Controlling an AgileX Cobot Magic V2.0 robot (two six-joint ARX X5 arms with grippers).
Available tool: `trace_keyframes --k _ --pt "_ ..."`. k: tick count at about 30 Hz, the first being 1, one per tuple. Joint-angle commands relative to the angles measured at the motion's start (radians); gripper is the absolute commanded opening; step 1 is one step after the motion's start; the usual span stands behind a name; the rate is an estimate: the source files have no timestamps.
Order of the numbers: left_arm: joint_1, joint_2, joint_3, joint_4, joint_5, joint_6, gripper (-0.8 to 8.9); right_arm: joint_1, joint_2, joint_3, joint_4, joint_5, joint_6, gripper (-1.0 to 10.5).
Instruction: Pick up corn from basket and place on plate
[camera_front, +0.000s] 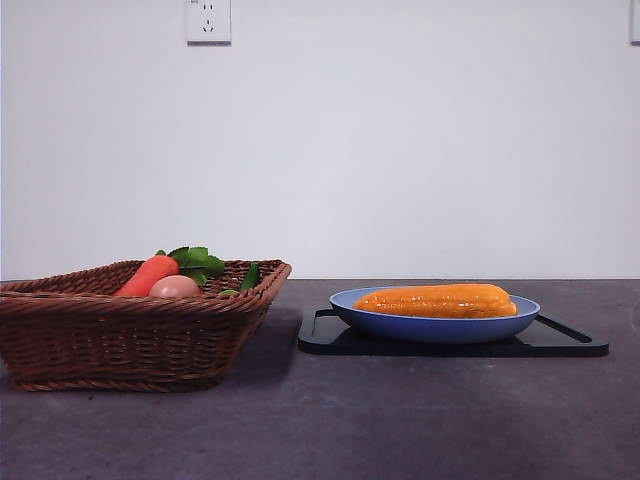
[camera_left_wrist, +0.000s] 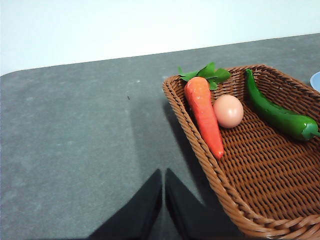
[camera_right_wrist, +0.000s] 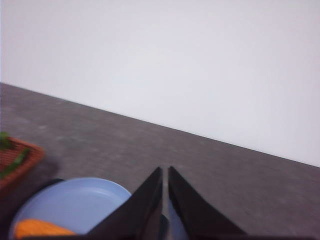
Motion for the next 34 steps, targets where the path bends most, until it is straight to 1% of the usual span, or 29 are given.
trace_keyframes --k 1,4,9,14,19,21,23,28,34 --pt "0.002 -0.002 -0.028 0.005 0.003 -0.005 0.08 -0.013 -0.091 -0.105 0.024 0.046 0.017 0.0" --pt "0.002 -0.002 -0.028 0.005 0.003 -0.005 0.08 -0.014 -0.180 -0.205 0.025 0.082 0.018 0.0" --pt "0.002 -0.002 -0.028 0.005 0.003 -0.005 0.08 -0.014 -0.296 -0.338 0.031 0.085 0.018 0.0" --pt "0.002 -0.002 -0.028 0.005 0.003 -0.005 0.08 -0.014 -0.367 -0.446 0.053 0.089 0.019 0.0" --pt "0.002 -0.002 -0.028 0.005 0.003 -0.005 0.08 -0.013 -0.423 -0.535 0.062 0.089 0.061 0.0" --pt "0.002 -0.002 -0.028 0.005 0.003 -0.005 0.08 -0.013 -0.442 -0.559 0.056 0.089 0.078 0.0" --pt "0.002 -0.002 -0.028 0.005 0.003 -0.005 0.08 -0.012 -0.461 -0.559 0.012 0.089 0.086 0.0" --pt "0.002 -0.002 -0.028 0.005 0.003 -0.005 0.08 -0.011 -0.468 -0.558 -0.051 0.088 0.086 0.0" --pt "0.002 -0.002 -0.028 0.005 0.003 -0.005 0.08 -0.012 -0.468 -0.558 -0.047 0.088 0.092 0.0"
